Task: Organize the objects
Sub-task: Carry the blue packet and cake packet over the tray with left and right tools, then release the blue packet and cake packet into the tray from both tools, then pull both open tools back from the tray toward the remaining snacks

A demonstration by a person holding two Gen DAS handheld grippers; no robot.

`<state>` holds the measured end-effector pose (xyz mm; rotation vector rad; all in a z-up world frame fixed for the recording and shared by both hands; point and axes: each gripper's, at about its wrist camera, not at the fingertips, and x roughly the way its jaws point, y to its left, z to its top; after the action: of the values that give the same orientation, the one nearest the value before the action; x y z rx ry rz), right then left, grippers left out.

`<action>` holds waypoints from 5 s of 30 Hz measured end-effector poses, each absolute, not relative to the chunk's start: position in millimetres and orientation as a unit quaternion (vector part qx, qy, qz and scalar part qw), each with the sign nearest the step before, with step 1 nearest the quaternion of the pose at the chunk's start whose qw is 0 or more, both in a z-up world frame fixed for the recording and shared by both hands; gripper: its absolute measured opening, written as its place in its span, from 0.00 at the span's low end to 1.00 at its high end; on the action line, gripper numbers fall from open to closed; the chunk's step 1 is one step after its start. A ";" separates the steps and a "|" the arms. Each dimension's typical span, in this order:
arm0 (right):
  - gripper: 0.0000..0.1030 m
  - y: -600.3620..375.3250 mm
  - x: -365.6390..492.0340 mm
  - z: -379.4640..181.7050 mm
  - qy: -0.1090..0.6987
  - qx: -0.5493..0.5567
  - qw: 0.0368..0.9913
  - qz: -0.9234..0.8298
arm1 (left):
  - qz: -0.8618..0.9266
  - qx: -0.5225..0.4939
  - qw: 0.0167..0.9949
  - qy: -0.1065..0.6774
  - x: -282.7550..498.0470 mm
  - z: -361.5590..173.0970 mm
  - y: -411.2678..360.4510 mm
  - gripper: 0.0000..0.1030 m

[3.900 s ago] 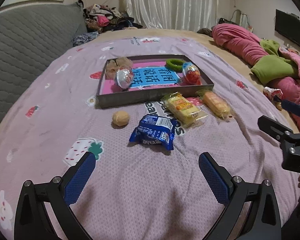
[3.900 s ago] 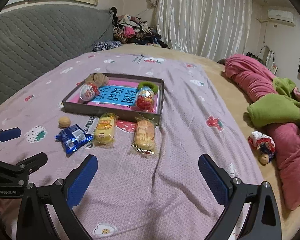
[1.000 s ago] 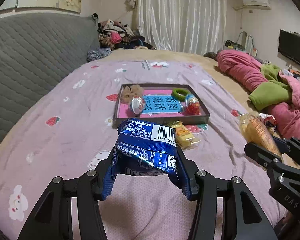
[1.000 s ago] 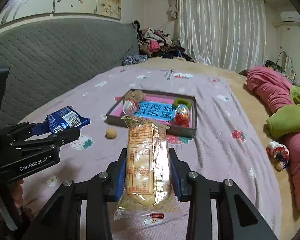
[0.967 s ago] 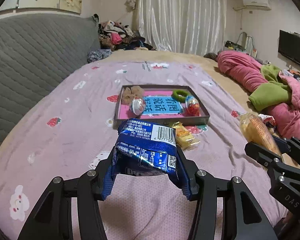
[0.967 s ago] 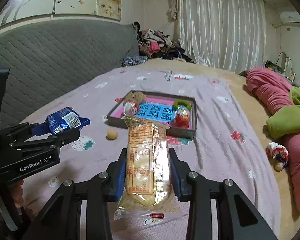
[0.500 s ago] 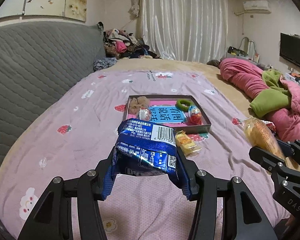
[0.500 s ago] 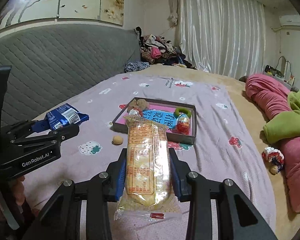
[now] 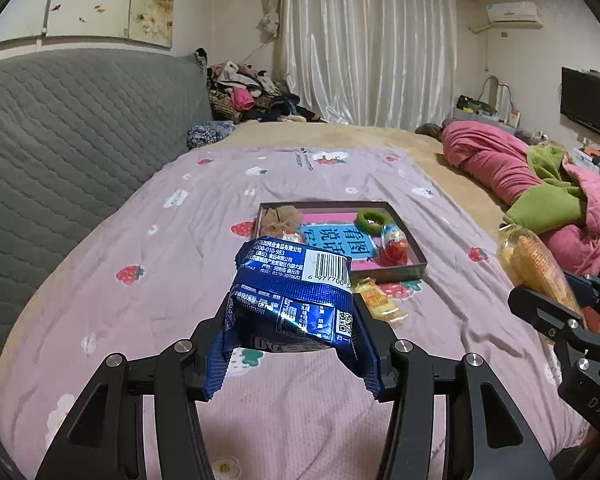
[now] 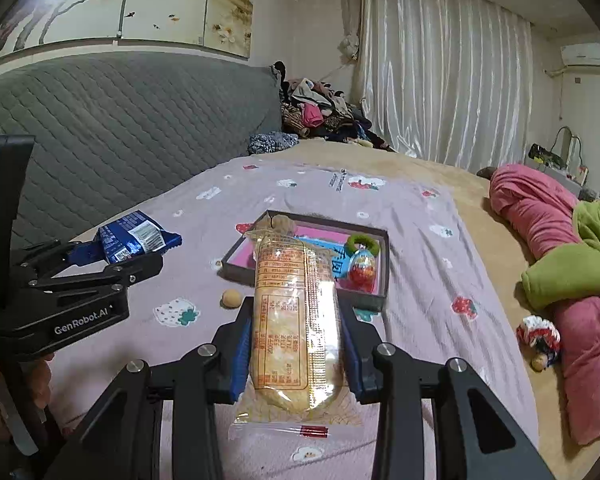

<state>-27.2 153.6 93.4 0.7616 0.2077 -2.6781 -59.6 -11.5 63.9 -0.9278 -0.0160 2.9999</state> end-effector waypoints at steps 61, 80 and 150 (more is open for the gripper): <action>0.37 95.1 -397.8 -50.1 0.098 0.372 0.140 -0.912 | 0.920 -0.393 0.005 0.000 -446.5 -68.5 3.3 0.53; 0.38 96.1 -414.3 -73.4 0.114 0.412 0.122 -0.896 | 0.897 -0.442 0.014 0.001 -461.1 -101.0 4.0 0.54; 0.98 122.7 -196.0 83.6 0.072 0.226 0.104 -0.966 | 0.955 -0.294 -0.023 -0.019 -224.0 50.1 -38.9 0.88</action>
<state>-196.0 122.7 83.7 0.6657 0.2120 -2.8498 -224.0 -38.9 50.1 -0.9356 -0.0610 3.0456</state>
